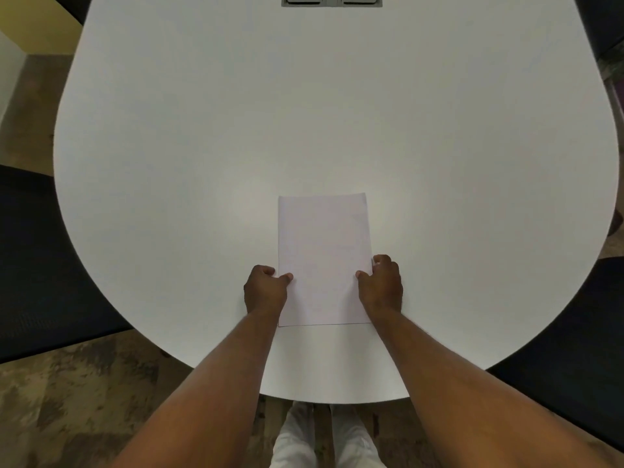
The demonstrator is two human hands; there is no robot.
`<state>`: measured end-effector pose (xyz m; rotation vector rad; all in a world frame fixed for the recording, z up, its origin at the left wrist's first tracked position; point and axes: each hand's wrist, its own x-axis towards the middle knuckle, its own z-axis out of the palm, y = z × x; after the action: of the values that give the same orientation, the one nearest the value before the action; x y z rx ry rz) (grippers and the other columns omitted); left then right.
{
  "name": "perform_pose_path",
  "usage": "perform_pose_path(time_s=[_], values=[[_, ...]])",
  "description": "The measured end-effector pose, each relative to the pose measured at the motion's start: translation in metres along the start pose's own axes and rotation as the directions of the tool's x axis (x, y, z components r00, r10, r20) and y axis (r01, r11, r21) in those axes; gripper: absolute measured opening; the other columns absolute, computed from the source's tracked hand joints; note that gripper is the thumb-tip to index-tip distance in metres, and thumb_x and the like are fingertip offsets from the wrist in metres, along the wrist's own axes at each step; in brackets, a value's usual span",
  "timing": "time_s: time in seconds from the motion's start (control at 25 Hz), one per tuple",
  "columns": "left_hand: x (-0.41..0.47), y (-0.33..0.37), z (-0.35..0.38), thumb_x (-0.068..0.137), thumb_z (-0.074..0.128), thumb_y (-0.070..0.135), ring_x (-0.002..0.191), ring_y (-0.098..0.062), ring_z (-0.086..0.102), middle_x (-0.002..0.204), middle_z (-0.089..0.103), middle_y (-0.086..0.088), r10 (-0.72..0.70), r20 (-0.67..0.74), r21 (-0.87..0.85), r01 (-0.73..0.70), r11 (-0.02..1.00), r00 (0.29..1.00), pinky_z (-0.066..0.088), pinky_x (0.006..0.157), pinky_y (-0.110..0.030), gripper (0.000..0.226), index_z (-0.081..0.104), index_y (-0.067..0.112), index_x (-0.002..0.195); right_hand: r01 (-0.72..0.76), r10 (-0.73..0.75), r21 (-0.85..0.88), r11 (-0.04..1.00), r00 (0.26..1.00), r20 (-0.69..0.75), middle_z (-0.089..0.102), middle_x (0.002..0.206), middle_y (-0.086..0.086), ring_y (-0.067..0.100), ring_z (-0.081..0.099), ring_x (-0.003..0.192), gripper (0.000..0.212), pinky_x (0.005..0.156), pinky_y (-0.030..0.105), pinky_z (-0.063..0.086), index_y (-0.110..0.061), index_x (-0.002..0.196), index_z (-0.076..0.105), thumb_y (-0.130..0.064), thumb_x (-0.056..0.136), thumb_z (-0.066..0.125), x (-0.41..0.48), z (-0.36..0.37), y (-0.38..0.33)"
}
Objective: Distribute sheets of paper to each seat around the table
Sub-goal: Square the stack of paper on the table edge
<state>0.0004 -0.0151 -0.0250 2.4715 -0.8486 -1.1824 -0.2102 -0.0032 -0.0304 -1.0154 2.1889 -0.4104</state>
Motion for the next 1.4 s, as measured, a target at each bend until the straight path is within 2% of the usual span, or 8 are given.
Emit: perform_pose_path(time_s=[0.16, 0.44, 0.6, 0.72, 0.88, 1.08, 1.24, 1.4], values=[[0.005, -0.005, -0.001, 0.074, 0.085, 0.029, 0.094, -0.026, 0.066, 0.105, 0.074, -0.006, -0.041, 0.017, -0.080, 0.043, 0.996, 0.999, 0.052, 0.084, -0.031, 0.026, 0.069, 0.017, 0.089, -0.154, 0.156, 0.112, 0.982, 0.988, -0.010, 0.070, 0.099, 0.001, 0.026, 0.066, 0.089, 0.022, 0.078, 0.034, 0.052, -0.017, 0.099, 0.061, -0.018, 0.083, 0.076, 0.005, -0.006, 0.001], [-0.003, 0.003, -0.007, 0.076, 0.083, 0.032, 0.083, -0.024, 0.066, 0.088, 0.074, -0.002, -0.053, 0.014, -0.053, 0.053, 0.997, 0.999, 0.048, 0.075, -0.027, 0.017, 0.069, 0.021, 0.073, -0.176, 0.179, 0.063, 0.982, 0.983, -0.036, 0.059, 0.071, -0.014, 0.019, 0.059, 0.070, 0.015, 0.063, 0.029, 0.043, -0.020, 0.079, 0.063, -0.026, 0.084, 0.077, 0.003, -0.015, -0.001], [-0.009, 0.007, -0.012, 0.075, 0.083, 0.035, 0.080, -0.024, 0.067, 0.082, 0.073, 0.001, -0.058, -0.022, -0.042, 0.057, 0.997, 0.998, 0.050, 0.072, -0.028, 0.020, 0.070, 0.020, 0.072, -0.130, 0.130, 0.000, 0.992, 0.990, -0.060, 0.058, 0.090, -0.005, 0.022, 0.061, 0.076, 0.019, 0.072, 0.034, 0.050, -0.024, 0.075, 0.061, -0.031, 0.085, 0.076, -0.001, -0.018, -0.006], [-0.015, 0.008, -0.016, 0.074, 0.083, 0.038, 0.079, -0.025, 0.068, 0.080, 0.072, 0.003, -0.063, -0.045, -0.038, 0.062, 0.997, 0.997, 0.056, 0.080, -0.034, 0.022, 0.071, 0.020, 0.072, -0.103, 0.101, -0.027, 0.994, 0.991, -0.085, 0.051, 0.096, -0.004, 0.026, 0.063, 0.080, 0.021, 0.081, 0.039, 0.053, -0.025, 0.074, 0.060, -0.034, 0.084, 0.077, -0.006, -0.022, -0.009], [-0.029, 0.015, -0.026, 0.074, 0.081, 0.042, 0.076, -0.025, 0.068, 0.075, 0.071, 0.003, -0.037, -0.076, -0.042, 0.034, 0.999, 0.996, 0.056, 0.082, -0.037, 0.025, 0.069, 0.019, 0.071, -0.113, 0.117, 0.087, 0.990, 0.992, -0.045, 0.063, 0.078, -0.010, 0.016, 0.061, 0.069, 0.023, 0.065, 0.031, 0.048, -0.023, 0.071, 0.059, -0.032, 0.084, 0.077, -0.012, -0.036, -0.013], [-0.048, 0.023, -0.048, 0.077, 0.080, 0.036, 0.080, -0.021, 0.068, 0.076, 0.070, 0.006, 0.065, -0.069, -0.210, -0.078, 0.975, 0.996, 0.051, 0.070, -0.029, 0.020, 0.070, 0.019, 0.073, -0.041, 0.046, 0.258, 0.965, 0.999, -0.015, 0.066, 0.074, -0.012, 0.009, 0.063, 0.071, 0.017, 0.059, 0.023, 0.043, -0.024, 0.077, 0.062, -0.024, 0.084, 0.078, -0.023, -0.057, -0.029], [-0.070, 0.030, -0.075, 0.078, 0.081, 0.031, 0.080, -0.021, 0.068, 0.080, 0.072, 0.003, 0.136, -0.114, -0.357, -0.168, 0.919, 0.984, 0.054, 0.074, -0.031, 0.017, 0.070, 0.019, 0.075, 0.084, -0.083, 0.371, 0.925, 0.996, -0.018, 0.067, 0.078, -0.012, 0.000, 0.060, 0.071, 0.015, 0.057, 0.015, 0.038, -0.025, 0.092, 0.066, -0.019, 0.086, 0.077, -0.041, -0.077, -0.048], [-0.090, 0.036, -0.106, 0.079, 0.081, 0.019, 0.081, -0.020, 0.069, 0.086, 0.075, -0.002, 0.176, -0.143, -0.535, -0.226, 0.814, 0.974, 0.055, 0.076, -0.032, 0.011, 0.072, 0.017, 0.085, 0.177, -0.184, 0.481, 0.859, 0.982, -0.032, 0.067, 0.075, -0.010, 0.003, 0.062, 0.069, 0.013, 0.059, 0.013, 0.041, -0.024, 0.087, 0.067, -0.016, 0.086, 0.077, -0.058, -0.094, -0.072]])
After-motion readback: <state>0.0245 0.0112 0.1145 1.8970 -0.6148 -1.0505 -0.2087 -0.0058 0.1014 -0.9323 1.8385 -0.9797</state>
